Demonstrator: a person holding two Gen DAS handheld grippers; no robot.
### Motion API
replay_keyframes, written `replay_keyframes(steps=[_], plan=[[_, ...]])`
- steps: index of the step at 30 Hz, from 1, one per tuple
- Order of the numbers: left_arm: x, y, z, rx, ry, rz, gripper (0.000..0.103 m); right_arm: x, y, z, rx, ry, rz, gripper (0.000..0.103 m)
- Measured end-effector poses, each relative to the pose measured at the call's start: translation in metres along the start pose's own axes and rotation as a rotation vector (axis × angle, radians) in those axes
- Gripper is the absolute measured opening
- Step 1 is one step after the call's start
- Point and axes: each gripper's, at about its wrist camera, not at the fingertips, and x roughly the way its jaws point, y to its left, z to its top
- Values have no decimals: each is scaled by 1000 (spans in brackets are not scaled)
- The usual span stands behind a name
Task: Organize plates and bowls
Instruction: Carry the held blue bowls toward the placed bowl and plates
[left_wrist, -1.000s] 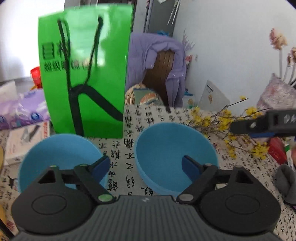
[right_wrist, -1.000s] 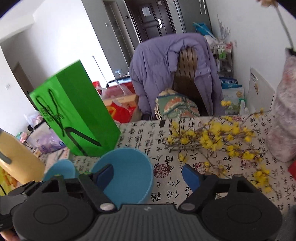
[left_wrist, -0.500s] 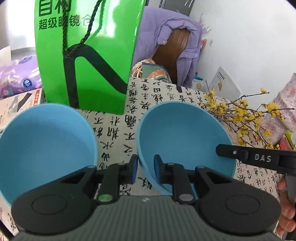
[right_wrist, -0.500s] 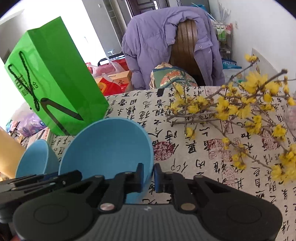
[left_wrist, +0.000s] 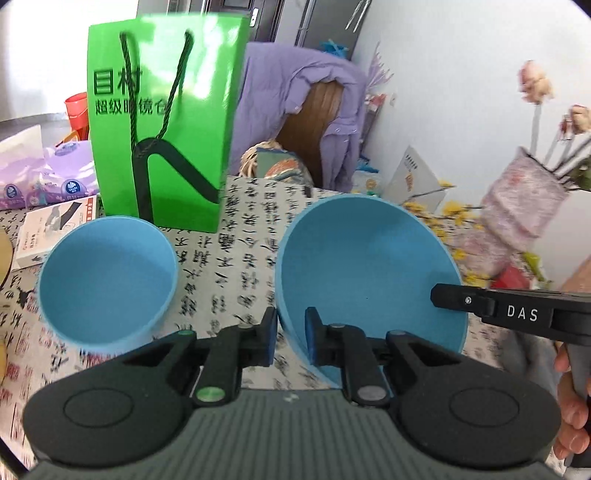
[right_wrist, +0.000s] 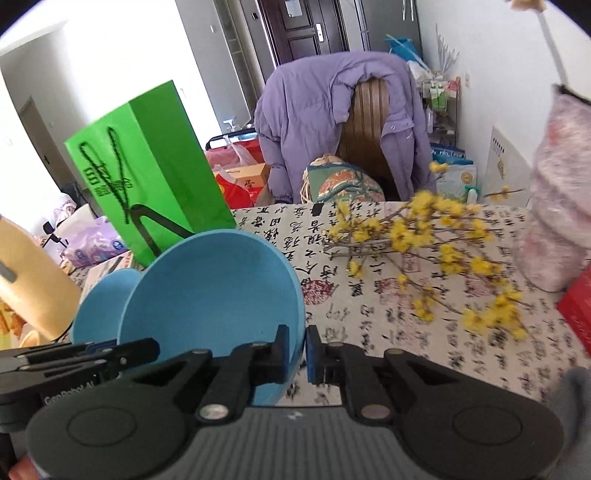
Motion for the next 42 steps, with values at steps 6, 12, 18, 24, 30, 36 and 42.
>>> replay_keyframes(steps=[6,12,18,24,30,36,42], plan=[[-53,-31,-30,20,-23,-20,16,-67,-5,-33,-8,-32,-9,9],[-99,-56,-75,32,-28,-31,16,-121,-13,-80,-3,-28,-4,9],[-141,-71,-128,49,-26,-26,16,-167,-14,-133,-29,-18,2,10],[-172,-78,-189,23,19,-21,16,-211,-16,-194,-20,-26,41,11],[-201,-83,-242,25,33,-13,16,-243,-10,-244,-48,-15,51,12],[-228,-81,-280,-9,23,-19,16,-271,-6,-288,-73,-12,82,13],[-242,-75,-308,-53,38,-17,16,-285,0,-319,-90,4,102,14]])
